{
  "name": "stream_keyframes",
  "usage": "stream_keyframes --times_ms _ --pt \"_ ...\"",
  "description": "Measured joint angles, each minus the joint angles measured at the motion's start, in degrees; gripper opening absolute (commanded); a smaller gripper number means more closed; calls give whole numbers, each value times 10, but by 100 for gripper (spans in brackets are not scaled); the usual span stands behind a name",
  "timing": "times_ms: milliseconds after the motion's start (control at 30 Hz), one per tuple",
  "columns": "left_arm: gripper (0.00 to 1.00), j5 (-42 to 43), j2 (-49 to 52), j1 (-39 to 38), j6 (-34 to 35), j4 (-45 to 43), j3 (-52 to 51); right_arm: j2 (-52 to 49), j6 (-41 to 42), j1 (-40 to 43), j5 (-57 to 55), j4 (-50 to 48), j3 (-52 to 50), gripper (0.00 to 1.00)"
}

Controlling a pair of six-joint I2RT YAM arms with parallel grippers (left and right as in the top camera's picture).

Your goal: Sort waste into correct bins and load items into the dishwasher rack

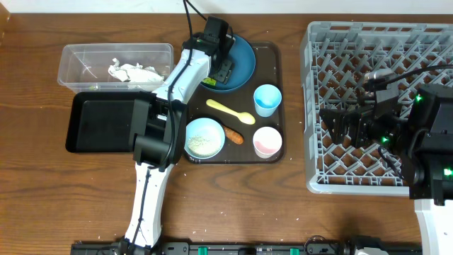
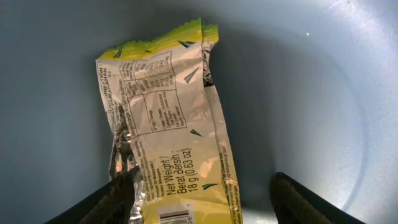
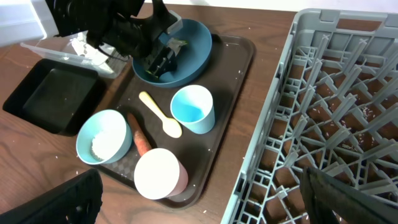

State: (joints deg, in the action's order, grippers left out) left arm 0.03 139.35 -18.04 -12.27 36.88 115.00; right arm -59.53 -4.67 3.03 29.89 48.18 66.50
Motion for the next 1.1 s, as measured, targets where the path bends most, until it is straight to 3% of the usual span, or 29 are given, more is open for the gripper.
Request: stream_keyframes --times_ms 67,133,200,433,800,1100 --pt "72 0 1 0 0 -2 0 0 0 0 0 0 0 99" --pt "61 0 1 0 1 -2 0 0 0 0 0 0 0 99" --pt "43 0 2 0 3 -3 0 0 0 0 0 0 0 99" --pt "8 0 5 0 2 -4 0 0 0 0 0 0 0 99" --pt "6 -1 -5 0 29 3 -1 0 0 0 0 -5 0 99" --pt "7 -2 -130 0 61 2 -2 0 0 0 0 -4 0 99"
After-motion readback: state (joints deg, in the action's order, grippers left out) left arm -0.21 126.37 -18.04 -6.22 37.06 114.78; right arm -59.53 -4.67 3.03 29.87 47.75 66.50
